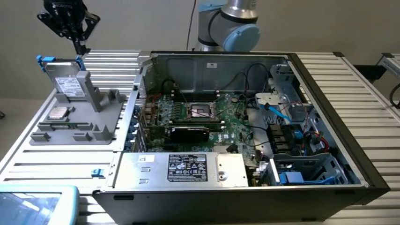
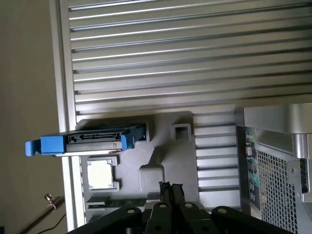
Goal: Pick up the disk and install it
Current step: 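Reach for the disk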
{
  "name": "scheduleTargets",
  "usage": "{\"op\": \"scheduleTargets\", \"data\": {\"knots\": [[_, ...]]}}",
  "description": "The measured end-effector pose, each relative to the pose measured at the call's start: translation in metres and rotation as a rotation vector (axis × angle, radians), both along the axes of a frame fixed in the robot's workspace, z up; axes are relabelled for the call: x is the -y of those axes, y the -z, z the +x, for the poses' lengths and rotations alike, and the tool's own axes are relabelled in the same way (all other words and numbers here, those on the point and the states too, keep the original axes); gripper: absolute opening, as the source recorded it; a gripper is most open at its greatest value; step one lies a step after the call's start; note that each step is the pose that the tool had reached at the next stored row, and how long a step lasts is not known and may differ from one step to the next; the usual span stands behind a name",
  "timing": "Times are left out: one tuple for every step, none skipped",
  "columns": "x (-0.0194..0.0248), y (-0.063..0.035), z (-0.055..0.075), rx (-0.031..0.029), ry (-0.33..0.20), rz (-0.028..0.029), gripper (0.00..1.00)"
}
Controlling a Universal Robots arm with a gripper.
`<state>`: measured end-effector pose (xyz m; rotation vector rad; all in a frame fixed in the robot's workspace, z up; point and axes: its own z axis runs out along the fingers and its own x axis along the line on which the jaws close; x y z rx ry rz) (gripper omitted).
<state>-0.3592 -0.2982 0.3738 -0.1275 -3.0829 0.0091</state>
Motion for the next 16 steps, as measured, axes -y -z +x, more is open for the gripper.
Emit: {"op": "scheduleTargets", "data": {"knots": [[-0.0013,0.0007,-0.004,0.0001,0.0,0.0,0.11],[-0.0027,0.0016,-0.008,0.0011,0.0,0.0,0.11],[-0.0041,0.0022,-0.011,0.003,0.0,-0.0001,0.11],[-0.0054,0.0028,-0.014,0.0067,0.0,-0.0004,0.11],[-0.0067,0.0034,-0.016,0.0128,0.0,-0.0006,0.11],[-0.008,0.0038,-0.017,0.0205,0.0,-0.0013,0.11],[-0.0095,0.0041,-0.018,0.0314,0.0,-0.0021,0.11],[-0.0111,0.0042,-0.019,0.0423,0.0,-0.0026,0.11],[-0.0124,0.0042,-0.02,0.0488,0.0,-0.0028,0.11],[-0.0126,0.0042,-0.021,0.0498,0.0,-0.0027,0.11],[-0.0126,0.0042,-0.021,0.0499,0.0,-0.0027,0.11],[-0.0134,0.0043,-0.023,0.05,0.0,-0.0028,0.11],[-0.0153,0.0043,-0.026,0.0499,0.0,-0.0028,0.11],[-0.0171,0.0043,-0.029,0.0499,0.0,-0.0029,0.11],[-0.0189,0.0044,-0.033,0.0499,0.0,-0.0031,0.11],[-0.0206,0.0045,-0.036,0.0499,0.0,-0.0032,0.11]]}}
